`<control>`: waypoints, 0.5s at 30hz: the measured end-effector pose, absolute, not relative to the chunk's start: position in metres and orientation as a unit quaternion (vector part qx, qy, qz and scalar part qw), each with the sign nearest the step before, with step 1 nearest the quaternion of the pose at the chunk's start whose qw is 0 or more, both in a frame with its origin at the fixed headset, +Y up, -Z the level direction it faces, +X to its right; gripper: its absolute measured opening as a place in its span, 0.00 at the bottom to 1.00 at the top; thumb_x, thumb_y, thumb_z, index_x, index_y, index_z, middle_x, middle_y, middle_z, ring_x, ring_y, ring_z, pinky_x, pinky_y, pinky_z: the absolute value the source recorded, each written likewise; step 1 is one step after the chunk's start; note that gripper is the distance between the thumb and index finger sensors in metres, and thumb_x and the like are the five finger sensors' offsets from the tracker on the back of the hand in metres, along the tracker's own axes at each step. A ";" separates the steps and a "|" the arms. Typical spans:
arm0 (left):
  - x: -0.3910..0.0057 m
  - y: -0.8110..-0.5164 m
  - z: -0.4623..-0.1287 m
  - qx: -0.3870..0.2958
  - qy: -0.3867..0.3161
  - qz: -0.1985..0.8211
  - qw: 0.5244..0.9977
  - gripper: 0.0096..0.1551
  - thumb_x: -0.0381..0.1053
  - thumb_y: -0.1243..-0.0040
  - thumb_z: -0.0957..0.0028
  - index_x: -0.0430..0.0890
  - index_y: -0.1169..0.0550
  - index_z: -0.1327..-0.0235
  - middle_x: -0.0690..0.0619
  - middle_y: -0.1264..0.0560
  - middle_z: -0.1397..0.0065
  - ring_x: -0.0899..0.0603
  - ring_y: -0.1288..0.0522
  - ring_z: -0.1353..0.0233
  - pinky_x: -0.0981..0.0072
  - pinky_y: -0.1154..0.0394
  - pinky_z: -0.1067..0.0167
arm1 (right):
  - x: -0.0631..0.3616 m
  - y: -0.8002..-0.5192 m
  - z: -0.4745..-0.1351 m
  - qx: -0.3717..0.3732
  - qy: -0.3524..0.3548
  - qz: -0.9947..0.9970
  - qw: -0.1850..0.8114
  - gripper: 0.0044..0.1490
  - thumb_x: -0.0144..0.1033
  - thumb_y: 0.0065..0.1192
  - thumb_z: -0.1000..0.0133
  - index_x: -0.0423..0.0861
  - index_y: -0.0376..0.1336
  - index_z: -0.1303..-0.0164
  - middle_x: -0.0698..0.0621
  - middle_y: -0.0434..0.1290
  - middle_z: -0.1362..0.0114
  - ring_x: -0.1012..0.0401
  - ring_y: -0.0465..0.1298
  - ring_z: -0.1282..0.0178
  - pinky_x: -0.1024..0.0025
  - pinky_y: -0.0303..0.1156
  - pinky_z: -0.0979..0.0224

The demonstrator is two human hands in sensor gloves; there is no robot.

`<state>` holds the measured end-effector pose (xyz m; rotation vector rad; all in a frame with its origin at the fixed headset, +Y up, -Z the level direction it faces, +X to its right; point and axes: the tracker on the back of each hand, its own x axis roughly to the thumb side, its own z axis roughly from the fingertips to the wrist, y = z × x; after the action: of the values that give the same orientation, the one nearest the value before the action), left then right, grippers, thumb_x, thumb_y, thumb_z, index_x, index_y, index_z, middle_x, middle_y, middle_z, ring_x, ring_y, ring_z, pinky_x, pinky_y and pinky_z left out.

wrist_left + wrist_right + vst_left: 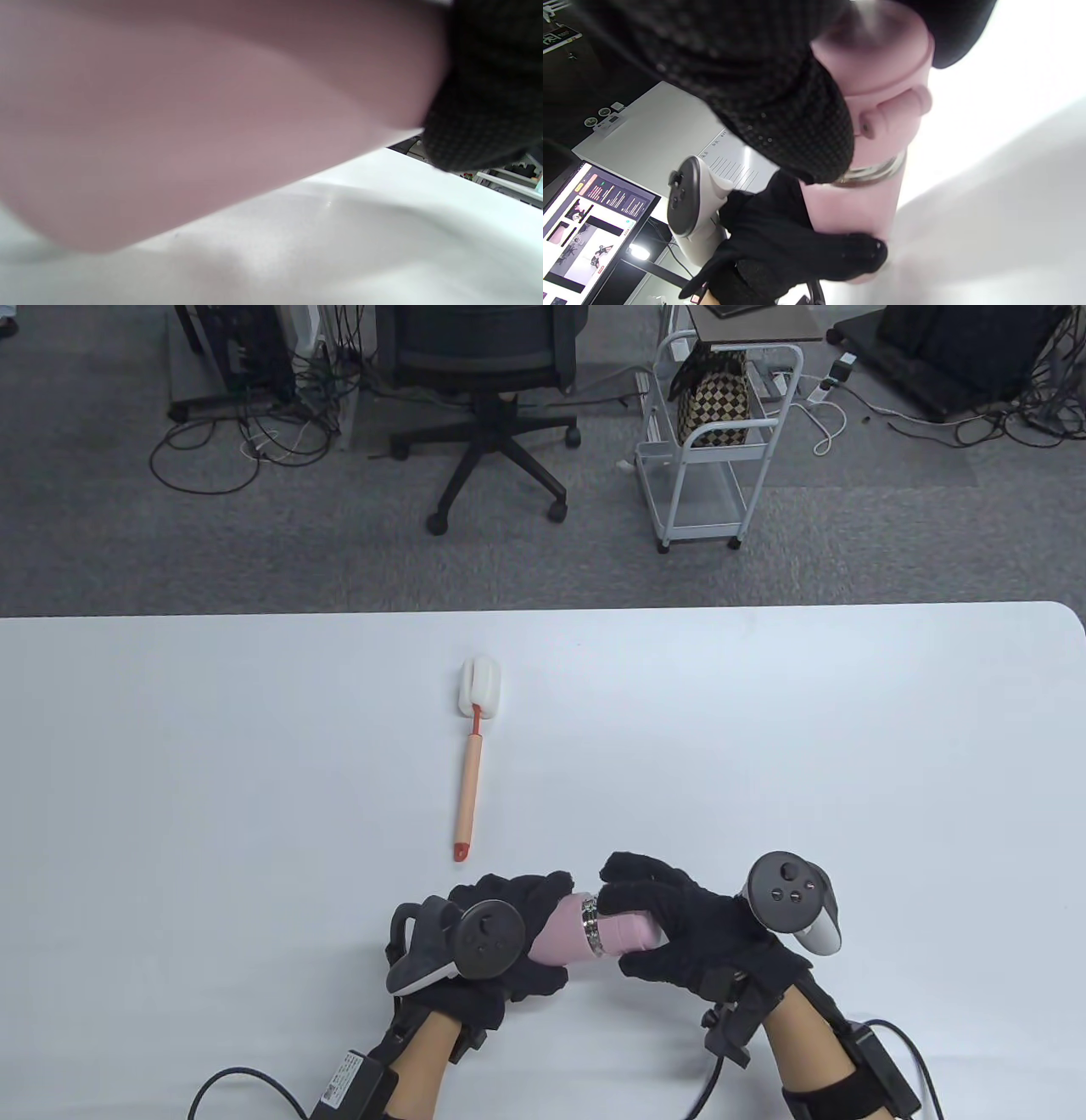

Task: Insert cup brush into the thermos (Clean the thermos with cup brush)

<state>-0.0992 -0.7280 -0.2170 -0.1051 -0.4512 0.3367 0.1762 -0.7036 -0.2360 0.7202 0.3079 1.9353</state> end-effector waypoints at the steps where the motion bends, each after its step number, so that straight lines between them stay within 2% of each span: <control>1: -0.103 -0.728 -0.218 -0.050 -0.216 0.179 0.959 0.66 0.77 0.24 0.74 0.61 0.41 0.21 0.54 0.39 0.13 0.38 0.36 0.20 0.44 0.34 0.33 | 0.182 -0.700 -0.236 0.279 0.102 0.815 0.497 0.45 0.27 0.90 0.47 0.58 0.63 0.24 0.49 0.54 0.11 0.34 0.59 0.20 0.41 0.63 0.24; 4: -0.112 -0.727 -0.220 -0.039 -0.200 0.209 0.956 0.66 0.77 0.25 0.73 0.60 0.41 0.21 0.53 0.39 0.13 0.38 0.35 0.20 0.44 0.33 0.33 | 0.201 -0.697 -0.239 0.204 0.050 0.877 0.433 0.49 0.34 0.90 0.47 0.57 0.60 0.20 0.46 0.54 0.11 0.33 0.61 0.23 0.42 0.64 0.26; 10: -0.121 -0.728 -0.221 -0.029 -0.186 0.274 0.943 0.65 0.76 0.25 0.72 0.59 0.42 0.21 0.54 0.40 0.13 0.37 0.36 0.19 0.44 0.33 0.33 | 0.240 -0.709 -0.251 0.051 0.027 0.932 0.357 0.51 0.44 0.88 0.45 0.57 0.57 0.16 0.42 0.55 0.11 0.34 0.63 0.27 0.44 0.64 0.29; 15: -0.126 -0.730 -0.223 -0.020 -0.174 0.333 0.926 0.64 0.75 0.25 0.70 0.59 0.42 0.21 0.54 0.40 0.13 0.38 0.36 0.19 0.44 0.33 0.33 | 0.271 -0.719 -0.253 -0.093 -0.027 0.960 0.263 0.51 0.58 0.81 0.43 0.55 0.55 0.14 0.37 0.59 0.14 0.38 0.68 0.32 0.48 0.67 0.32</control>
<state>-0.1262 -0.7302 -0.2233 -0.0416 -0.3577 0.6830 0.2707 -0.7185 -0.2527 -0.2518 -0.0727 2.5966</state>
